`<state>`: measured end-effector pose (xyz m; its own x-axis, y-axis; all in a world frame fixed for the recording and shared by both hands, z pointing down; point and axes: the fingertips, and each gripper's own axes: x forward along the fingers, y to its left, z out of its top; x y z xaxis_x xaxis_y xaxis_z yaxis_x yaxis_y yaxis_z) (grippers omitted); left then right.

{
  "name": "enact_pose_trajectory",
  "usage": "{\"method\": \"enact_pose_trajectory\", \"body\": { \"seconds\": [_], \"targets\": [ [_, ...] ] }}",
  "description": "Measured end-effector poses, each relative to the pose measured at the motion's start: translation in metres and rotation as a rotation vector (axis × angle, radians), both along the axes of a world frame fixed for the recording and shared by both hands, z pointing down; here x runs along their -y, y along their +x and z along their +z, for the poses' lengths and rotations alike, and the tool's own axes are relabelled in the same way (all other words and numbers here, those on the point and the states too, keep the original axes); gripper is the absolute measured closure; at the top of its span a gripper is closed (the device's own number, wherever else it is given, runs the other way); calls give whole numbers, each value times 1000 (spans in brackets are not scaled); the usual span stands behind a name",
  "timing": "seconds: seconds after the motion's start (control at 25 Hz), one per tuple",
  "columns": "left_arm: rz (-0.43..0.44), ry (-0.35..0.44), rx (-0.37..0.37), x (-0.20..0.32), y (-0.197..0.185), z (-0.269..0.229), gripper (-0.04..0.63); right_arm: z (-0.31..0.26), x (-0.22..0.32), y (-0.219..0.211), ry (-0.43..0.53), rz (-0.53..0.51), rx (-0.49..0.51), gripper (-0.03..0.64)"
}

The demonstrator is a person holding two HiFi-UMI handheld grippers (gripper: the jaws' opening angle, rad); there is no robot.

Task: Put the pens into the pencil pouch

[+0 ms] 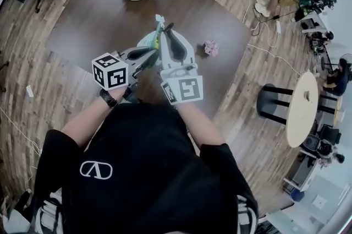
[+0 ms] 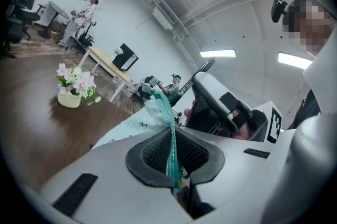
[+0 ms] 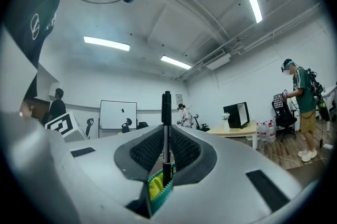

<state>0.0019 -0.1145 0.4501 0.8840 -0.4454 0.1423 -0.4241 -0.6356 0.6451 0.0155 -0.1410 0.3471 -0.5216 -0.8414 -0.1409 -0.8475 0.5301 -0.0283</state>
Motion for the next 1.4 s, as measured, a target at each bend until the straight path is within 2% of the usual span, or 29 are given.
{"method": "enact_pose_trajectory", "body": {
  "seconds": [0.2,0.44,0.6,0.68,0.72,1.0,1.2,1.4],
  "targets": [
    [-3,52,-5,0,-3,-15,580,14,0,1,-51,-3,3,577],
    [-8,46,-12,2,-3,-18,580,30,-1,-3,-114,-28,-24,574],
    [-17,36,-10,5,-6,-15,580,31,-3,-8,-123,-62,-26,524],
    [-24,34,-10,7,-7,-13,580,32,-2,-9,-125,-73,-30,466],
    [-27,32,-10,8,-8,-12,580,31,-2,-8,-124,-73,-31,460],
    [-48,20,-8,7,-15,-8,580,23,1,-3,-108,-52,-30,462],
    [-63,4,-9,3,-17,-5,580,16,18,12,-98,0,-26,462],
    [-85,-12,-14,-5,-32,2,580,40,53,19,-183,62,-68,462]
  ]
}}
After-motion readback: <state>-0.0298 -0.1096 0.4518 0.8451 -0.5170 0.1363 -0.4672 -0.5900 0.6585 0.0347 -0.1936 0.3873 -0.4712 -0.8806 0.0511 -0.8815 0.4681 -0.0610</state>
